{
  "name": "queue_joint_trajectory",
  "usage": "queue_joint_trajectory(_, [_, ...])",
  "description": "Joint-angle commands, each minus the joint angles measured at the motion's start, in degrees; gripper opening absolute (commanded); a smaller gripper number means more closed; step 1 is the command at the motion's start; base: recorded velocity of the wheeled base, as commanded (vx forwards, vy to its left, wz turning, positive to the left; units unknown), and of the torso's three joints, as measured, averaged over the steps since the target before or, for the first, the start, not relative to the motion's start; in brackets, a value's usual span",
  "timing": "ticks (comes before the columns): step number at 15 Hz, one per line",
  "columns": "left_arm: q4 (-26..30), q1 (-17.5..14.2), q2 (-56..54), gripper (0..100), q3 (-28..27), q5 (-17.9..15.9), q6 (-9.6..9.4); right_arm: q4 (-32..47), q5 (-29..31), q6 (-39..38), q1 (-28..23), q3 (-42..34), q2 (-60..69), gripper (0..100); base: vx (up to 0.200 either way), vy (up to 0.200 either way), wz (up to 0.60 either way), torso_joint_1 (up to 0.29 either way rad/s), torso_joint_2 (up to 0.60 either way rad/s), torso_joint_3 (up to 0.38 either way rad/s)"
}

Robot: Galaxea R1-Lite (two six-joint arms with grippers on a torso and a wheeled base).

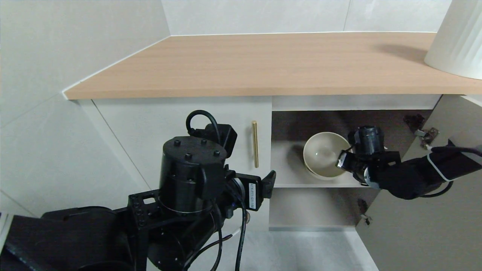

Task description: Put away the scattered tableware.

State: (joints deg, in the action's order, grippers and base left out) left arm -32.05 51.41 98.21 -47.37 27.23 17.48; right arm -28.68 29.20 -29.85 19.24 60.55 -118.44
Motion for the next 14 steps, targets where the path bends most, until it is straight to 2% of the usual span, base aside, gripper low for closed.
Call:
queue_joint_trajectory(1, [-0.03, 0.01, 0.23, 100, 0.00, 0.01, 0.01, -0.06, 0.07, -0.47, -1.13, 1.68, -3.02, 0, 0.000, 0.000, 0.00, 0.000, 0.00, 0.000])
queue_joint_trajectory(9, [-0.03, -0.34, 0.58, 100, 0.00, 0.01, 0.01, -0.06, 0.07, -1.61, -1.39, 3.61, -5.13, 0, 0.000, 0.000, 0.00, 0.000, 0.00, 0.000])
queue_joint_trajectory(10, [-0.03, -0.34, 0.58, 100, 0.00, 0.01, 0.01, -0.06, 0.07, -1.61, -1.39, 3.61, -5.39, 100, 0.000, 0.000, 0.00, 0.000, 0.00, 0.000])
queue_joint_trajectory(14, [-0.03, -0.43, 0.49, 100, 0.00, 0.01, 0.01, -0.14, -0.19, -1.79, -1.13, 3.43, -5.22, 100, 0.000, 0.000, 0.00, 0.000, 0.00, 0.000])
